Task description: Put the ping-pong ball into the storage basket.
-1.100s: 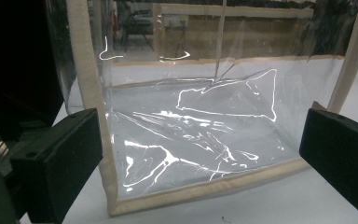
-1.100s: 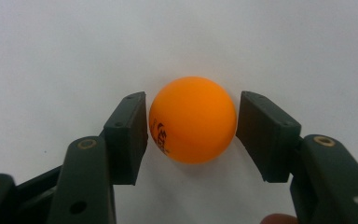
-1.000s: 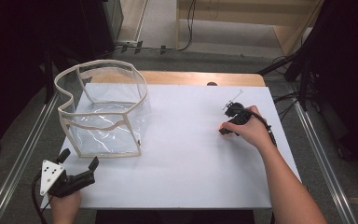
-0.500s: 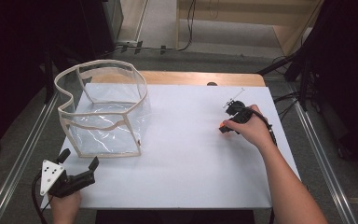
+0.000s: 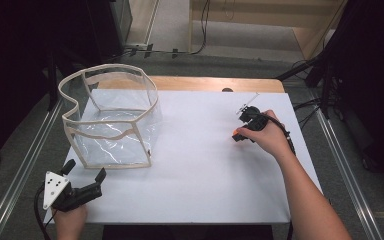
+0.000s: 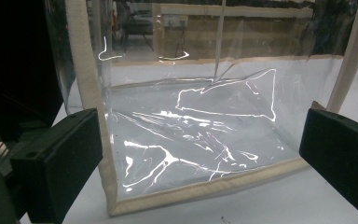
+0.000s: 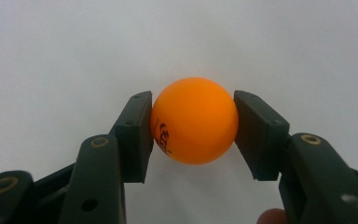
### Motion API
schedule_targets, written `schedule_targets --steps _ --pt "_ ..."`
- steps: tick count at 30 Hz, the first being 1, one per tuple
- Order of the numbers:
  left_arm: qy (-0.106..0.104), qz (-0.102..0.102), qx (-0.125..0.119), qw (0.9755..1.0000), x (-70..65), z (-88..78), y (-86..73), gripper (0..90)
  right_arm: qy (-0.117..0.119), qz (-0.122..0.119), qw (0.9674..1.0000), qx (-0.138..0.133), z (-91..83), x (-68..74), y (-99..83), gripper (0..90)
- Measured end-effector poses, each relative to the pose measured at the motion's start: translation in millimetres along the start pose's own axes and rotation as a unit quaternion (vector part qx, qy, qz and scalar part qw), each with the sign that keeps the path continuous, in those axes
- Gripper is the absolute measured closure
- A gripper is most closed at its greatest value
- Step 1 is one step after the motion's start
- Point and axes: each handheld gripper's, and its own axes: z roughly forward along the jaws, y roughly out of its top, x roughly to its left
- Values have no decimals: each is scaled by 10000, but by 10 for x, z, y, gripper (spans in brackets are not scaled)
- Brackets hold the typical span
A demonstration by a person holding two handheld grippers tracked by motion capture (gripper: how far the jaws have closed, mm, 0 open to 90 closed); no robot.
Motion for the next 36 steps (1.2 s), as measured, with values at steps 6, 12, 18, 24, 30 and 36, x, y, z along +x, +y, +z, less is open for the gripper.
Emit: schedule_targets --steps 6,12,18,24,30,36 --pt "3 1 -1 10000 -1 0 0 0 22 -63 10000 11 -16 43 41 477" --pt "3 -2 -3 10000 -1 1 0 0 55 -129 9999 -5 -27 101 92 477" --pt "4 -1 -2 10000 -1 1 0 0 73 -205 9998 31 -26 136 126 477" --pt "4 0 -5 10000 -1 1 0 0 86 -265 9996 2 -39 178 161 477" --pt "2 5 -2 10000 -3 1 0 0 91 -369 9993 -4 -45 231 207 477" --pt "10 1 -5 10000 -2 1 0 0 110 -404 9991 -3 -37 276 245 477"
